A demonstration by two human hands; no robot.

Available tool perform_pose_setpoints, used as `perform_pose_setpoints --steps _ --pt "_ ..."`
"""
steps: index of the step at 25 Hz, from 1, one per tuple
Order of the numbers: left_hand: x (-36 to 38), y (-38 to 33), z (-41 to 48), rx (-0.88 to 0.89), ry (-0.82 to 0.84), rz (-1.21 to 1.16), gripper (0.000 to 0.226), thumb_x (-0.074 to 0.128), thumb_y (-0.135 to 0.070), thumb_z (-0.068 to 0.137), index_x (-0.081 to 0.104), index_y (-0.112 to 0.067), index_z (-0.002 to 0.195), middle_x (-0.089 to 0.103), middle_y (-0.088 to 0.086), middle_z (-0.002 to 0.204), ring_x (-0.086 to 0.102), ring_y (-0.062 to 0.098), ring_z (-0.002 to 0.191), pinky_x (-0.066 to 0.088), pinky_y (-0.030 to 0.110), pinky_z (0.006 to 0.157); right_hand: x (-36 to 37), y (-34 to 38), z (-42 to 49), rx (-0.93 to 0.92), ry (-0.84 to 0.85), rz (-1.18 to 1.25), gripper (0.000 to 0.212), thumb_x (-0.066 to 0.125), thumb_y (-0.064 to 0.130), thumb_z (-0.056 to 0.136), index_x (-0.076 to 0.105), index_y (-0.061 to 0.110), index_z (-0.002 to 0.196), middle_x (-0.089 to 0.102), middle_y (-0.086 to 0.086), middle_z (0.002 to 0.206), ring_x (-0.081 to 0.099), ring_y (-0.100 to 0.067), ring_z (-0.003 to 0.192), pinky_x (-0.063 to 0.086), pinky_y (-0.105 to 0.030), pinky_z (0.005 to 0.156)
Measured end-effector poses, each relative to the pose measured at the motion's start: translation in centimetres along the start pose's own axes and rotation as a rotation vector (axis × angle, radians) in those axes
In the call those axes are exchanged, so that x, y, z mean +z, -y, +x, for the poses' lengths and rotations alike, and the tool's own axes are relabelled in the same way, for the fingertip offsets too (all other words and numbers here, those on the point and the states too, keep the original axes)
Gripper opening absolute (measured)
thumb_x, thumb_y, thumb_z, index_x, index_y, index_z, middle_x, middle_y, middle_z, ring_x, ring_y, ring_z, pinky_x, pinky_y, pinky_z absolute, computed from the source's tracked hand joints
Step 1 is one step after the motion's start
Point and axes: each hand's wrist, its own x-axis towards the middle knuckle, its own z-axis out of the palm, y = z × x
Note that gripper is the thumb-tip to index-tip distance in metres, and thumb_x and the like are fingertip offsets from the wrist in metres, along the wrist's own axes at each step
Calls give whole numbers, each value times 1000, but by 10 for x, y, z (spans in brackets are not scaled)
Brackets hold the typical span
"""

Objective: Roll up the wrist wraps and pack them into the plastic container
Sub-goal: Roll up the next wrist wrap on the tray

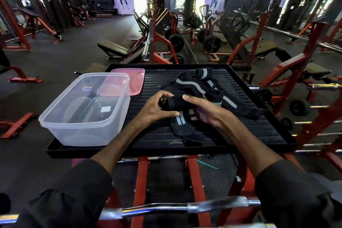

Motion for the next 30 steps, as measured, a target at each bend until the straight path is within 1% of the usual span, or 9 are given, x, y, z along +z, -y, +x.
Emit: perform_pose_setpoints --steps 4,6,10,12,14,18,23,27,30 --pt "-3 -2 3 12 19 25 59 90 -8 69 58 -18 118 62 -13 108 60 -14 93 48 9 82 0 2 -1 -100 -63 -26 44 72 47 91 66 16 123 72 -1 108 64 -18 90 53 -30 70" --pt "-4 -8 4 -105 89 -122 58 84 -7 78 55 -18 127 63 -10 115 61 -10 100 52 13 84 2 1 -1 -152 -84 58 39 73 41 92 67 16 121 75 -3 111 69 -21 102 56 -37 82" --pt "-12 -2 8 -339 315 -289 57 72 -36 91 48 -31 142 60 -13 139 58 6 128 50 31 104 4 -4 8 -212 -121 118 29 80 36 85 72 25 111 75 -10 117 65 -31 119 47 -55 106" --pt "-13 0 10 -363 357 -337 59 69 -40 91 46 -29 144 61 -8 141 60 9 127 49 32 105 3 -5 10 -252 -133 107 36 83 32 80 71 25 114 73 -16 122 67 -33 118 50 -54 101" --pt "-10 -1 11 -349 274 -367 52 71 -35 91 52 -24 139 66 -3 133 66 12 119 54 30 96 2 -5 11 -302 -122 78 43 85 20 78 70 25 118 74 -11 110 67 -26 103 51 -40 84" --pt "-4 5 12 -215 42 -290 47 82 -6 80 63 -12 123 72 0 112 69 7 102 55 22 87 -4 0 14 -263 -11 121 56 78 -7 76 68 23 122 71 -1 108 66 -19 101 53 -36 86" --pt "-7 10 19 -88 15 -102 58 91 -7 68 63 -13 119 69 -3 113 66 0 102 52 18 90 -9 11 17 -91 109 317 42 71 20 83 65 22 125 71 0 111 65 -18 104 50 -45 96" --pt "-8 15 21 45 0 139 62 94 -22 64 62 -24 117 65 -14 118 60 -3 112 45 16 100 -6 4 25 -32 83 7 42 73 45 82 66 23 117 69 2 106 61 -14 90 48 -33 82" --pt "-8 13 21 8 24 78 62 91 -15 70 60 -23 123 62 -16 122 56 -12 112 41 9 99 -9 1 29 -61 -1 37 45 81 39 79 67 22 118 70 4 99 62 -14 88 51 -29 73"
